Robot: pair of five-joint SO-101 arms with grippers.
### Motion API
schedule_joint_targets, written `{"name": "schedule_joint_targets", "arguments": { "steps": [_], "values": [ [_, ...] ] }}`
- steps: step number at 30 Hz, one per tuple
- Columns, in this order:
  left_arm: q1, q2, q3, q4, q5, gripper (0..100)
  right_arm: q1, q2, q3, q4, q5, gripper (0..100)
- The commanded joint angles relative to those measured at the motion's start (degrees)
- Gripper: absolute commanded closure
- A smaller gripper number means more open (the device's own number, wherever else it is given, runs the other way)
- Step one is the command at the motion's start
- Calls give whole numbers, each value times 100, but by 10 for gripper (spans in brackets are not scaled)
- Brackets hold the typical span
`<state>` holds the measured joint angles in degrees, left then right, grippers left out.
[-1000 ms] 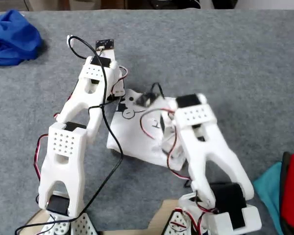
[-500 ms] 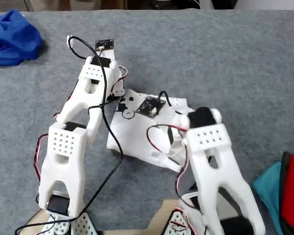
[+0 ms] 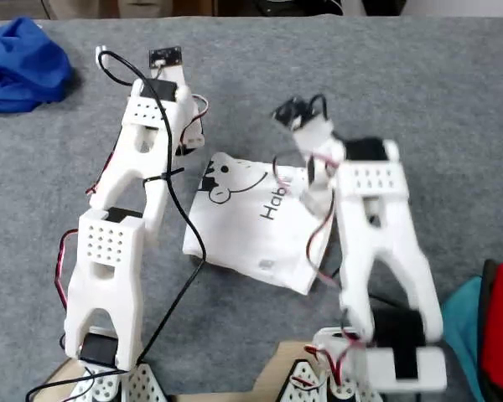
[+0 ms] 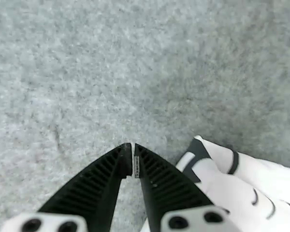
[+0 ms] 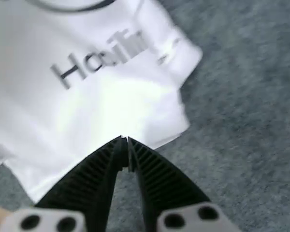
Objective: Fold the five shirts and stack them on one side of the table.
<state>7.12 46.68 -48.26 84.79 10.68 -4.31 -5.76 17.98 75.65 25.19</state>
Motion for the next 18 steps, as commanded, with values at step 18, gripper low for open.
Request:
{"name": "schedule_joint_targets", "arguments": {
  "steps": [18],
  "values": [
    [70,-330,-440,220,35,643,295,2352,-1938,264,53,837]
  ]
}}
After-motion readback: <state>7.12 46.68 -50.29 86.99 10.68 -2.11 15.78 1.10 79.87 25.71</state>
